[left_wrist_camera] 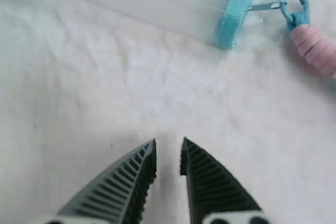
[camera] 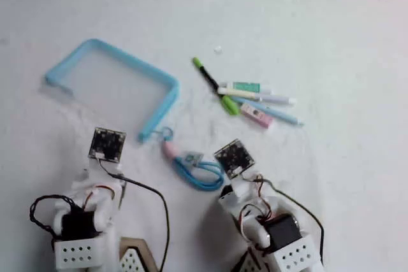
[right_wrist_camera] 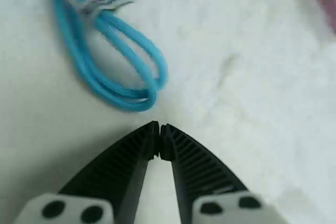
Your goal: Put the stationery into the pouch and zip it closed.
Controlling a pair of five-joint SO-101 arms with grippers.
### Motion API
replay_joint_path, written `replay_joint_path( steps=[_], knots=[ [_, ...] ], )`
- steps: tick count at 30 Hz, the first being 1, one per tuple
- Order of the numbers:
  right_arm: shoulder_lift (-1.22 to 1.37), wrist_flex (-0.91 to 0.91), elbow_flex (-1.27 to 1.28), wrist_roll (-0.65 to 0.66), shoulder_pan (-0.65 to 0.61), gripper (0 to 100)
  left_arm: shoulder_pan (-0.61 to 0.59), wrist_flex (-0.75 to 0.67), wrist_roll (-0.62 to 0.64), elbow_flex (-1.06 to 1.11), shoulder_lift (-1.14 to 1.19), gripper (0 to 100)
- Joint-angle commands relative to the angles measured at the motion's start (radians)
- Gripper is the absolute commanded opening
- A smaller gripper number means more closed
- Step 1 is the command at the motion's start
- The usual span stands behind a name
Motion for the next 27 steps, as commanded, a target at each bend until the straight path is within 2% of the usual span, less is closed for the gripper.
replay_joint_path(
  steps=[1,12,20,25,27],
  knots=[
    [-0.005,0.004,0.006,0.005,-0.010,1.8,0.013,-0.003,-0.002,-0.003,0.008,5],
    [-0.005,0.004,0.006,0.000,-0.016,2.0,0.013,-0.002,-0.006,-0.003,0.007,5],
    [-0.005,0.004,0.006,0.000,-0.113,1.9,0.012,0.002,-0.008,-0.005,0.007,5],
    [-0.005,0.001,0.006,0.002,-0.079,1.9,0.012,0.000,-0.009,-0.012,0.005,5],
    [-0.007,-0.001,0.003,0.006,-0.021,1.9,0.012,0.000,-0.009,-0.014,0.005,5]
  ],
)
